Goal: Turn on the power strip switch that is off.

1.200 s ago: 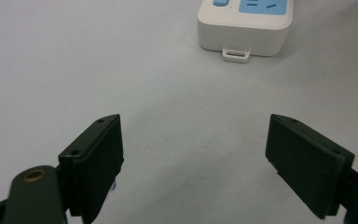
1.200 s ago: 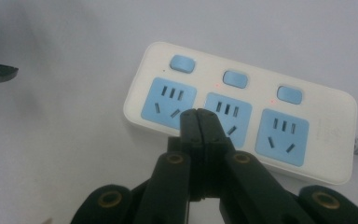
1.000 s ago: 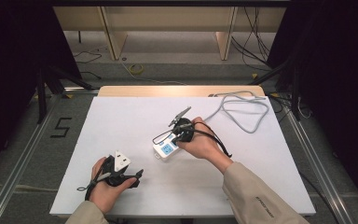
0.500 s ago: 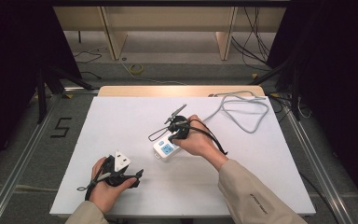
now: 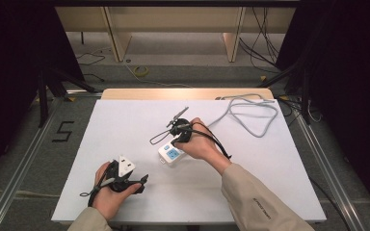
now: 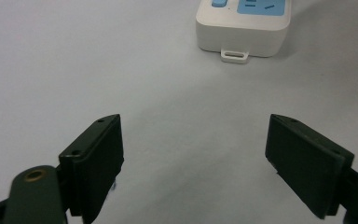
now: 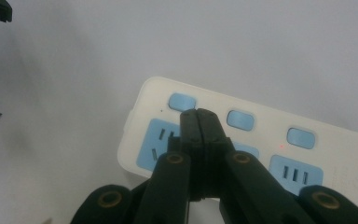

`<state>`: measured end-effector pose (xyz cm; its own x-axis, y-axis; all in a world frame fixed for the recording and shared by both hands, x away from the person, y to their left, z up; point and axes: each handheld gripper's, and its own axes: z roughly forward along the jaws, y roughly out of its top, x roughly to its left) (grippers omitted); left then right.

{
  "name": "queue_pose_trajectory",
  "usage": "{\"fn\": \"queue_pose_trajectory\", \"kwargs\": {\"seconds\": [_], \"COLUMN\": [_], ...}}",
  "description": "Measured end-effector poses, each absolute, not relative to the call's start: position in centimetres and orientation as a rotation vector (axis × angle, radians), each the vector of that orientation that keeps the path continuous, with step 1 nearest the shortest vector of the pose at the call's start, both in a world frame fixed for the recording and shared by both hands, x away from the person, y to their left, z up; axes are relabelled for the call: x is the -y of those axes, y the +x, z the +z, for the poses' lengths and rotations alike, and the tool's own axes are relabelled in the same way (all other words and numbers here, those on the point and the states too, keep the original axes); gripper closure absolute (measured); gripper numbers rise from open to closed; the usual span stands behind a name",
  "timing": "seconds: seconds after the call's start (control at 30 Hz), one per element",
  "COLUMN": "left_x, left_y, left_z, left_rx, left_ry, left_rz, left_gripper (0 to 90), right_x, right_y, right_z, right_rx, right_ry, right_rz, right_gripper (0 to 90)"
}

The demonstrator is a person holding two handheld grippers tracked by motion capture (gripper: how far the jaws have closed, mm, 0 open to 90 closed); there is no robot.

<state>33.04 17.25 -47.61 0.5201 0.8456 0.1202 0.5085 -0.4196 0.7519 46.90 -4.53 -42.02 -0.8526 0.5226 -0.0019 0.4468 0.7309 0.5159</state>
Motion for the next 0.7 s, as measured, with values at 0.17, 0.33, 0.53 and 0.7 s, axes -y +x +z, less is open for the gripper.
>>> {"fn": "queue_pose_trajectory", "kwargs": {"seconds": [0.17, 0.33, 0.53, 0.7], "left_x": [-17.2, -17.3, -17.3, -17.3], "left_y": [33.1, 33.1, 33.1, 33.1], "left_z": [-47.6, -47.6, -47.6, -47.6], "left_rx": [-1.097, -1.097, -1.095, -1.093], "left_ry": [2.098, 2.097, 2.099, 2.100], "left_rz": [0.653, 0.654, 0.654, 0.651], "left_gripper": [19.1, 19.1, 19.1, 19.1], "right_x": [4.2, 3.7, 3.4, 3.0], "right_y": [47.2, 47.4, 47.9, 48.2], "right_z": [-42.1, -42.2, -42.5, -43.0], "right_rx": [-2.786, -2.785, -2.784, -2.788], "right_ry": [0.789, 0.791, 0.809, 0.824], "right_rz": [0.769, 0.773, 0.772, 0.766], "right_gripper": [90.0, 90.0, 90.0, 90.0]}}
